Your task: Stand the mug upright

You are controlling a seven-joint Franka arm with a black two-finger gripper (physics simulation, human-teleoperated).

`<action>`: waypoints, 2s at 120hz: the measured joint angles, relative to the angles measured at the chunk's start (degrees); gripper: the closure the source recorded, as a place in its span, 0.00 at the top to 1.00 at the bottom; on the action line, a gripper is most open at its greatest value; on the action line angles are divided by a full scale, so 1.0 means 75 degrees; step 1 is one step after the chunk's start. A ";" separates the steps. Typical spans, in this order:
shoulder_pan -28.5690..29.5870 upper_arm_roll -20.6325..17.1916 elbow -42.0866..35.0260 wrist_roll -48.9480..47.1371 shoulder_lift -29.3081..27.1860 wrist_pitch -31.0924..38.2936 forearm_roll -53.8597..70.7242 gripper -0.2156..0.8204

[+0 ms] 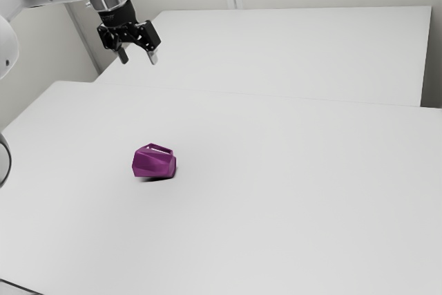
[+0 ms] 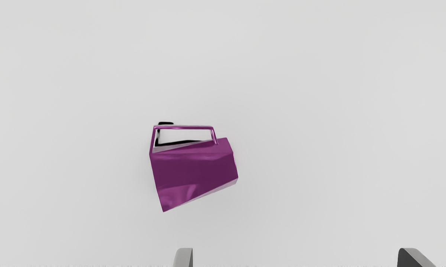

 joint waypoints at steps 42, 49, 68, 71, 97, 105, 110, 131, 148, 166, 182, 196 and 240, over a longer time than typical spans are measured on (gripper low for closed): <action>0.0039 0.0016 -0.0449 0.0016 -0.0148 -0.0075 -0.0125 0.79; 0.0213 0.0100 -0.0588 0.0054 -0.0214 -0.0085 -0.0381 0.79; 0.0429 0.1079 -0.1090 0.0462 -0.0337 -0.0222 -0.1589 0.79; 0.0436 0.1269 -0.1244 0.0560 -0.0347 -0.0241 -0.1818 0.79; 0.0868 0.2114 -0.2360 0.1649 0.0000 -0.0279 -0.3548 0.79; 0.0984 0.2205 -0.2753 0.2022 0.0105 -0.0203 -0.3902 0.79; 0.1124 0.2237 -0.2895 0.2267 0.0210 -0.0155 -0.4101 0.79; 0.1437 0.2261 -0.3017 0.3329 0.1071 0.0083 -0.4974 0.79; 0.1465 0.2260 -0.3174 0.4008 0.1496 0.0251 -0.5439 0.79; 0.1481 0.2253 -0.3529 0.4574 0.1625 0.0458 -0.5871 0.79; 0.1483 0.2209 -0.3565 0.4980 0.1881 0.0676 -0.6386 0.79; 0.1485 0.2038 -0.3703 0.5264 0.2032 0.0731 -0.6812 0.79; 0.1587 0.1965 -0.4002 0.5870 0.2099 0.0397 -0.7320 0.23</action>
